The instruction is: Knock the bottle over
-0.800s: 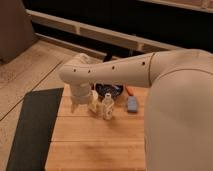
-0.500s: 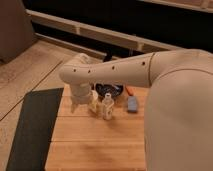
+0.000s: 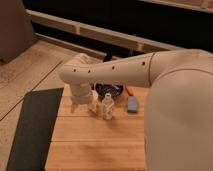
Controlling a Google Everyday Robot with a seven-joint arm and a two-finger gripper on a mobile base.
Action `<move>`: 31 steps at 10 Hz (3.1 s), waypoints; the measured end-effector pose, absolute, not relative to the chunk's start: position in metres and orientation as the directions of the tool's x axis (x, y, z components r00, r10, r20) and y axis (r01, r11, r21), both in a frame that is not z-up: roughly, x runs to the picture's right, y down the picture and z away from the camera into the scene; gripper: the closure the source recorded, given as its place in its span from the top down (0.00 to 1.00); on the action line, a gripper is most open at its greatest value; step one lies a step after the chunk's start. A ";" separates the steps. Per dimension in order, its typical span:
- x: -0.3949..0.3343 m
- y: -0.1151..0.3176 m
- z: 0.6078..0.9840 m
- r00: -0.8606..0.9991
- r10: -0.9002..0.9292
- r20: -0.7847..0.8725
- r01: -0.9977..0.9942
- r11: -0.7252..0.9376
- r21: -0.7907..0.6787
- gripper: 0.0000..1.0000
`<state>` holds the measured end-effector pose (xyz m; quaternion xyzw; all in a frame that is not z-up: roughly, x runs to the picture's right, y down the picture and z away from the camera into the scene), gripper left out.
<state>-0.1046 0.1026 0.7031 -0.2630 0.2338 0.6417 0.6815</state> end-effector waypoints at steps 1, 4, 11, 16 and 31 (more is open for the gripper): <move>-0.105 0.103 0.703 0.067 0.752 -0.656 -0.998 0.038 -0.058 0.65; -0.105 0.103 0.703 0.067 0.752 -0.656 -0.998 0.038 -0.058 0.65; -0.105 0.103 0.703 0.067 0.752 -0.656 -0.998 0.038 -0.058 0.65; -0.094 0.107 0.726 0.050 0.706 -0.706 -0.998 0.017 -0.054 0.65; 0.003 0.035 0.771 -0.144 0.710 -0.690 -0.990 -0.092 0.111 0.65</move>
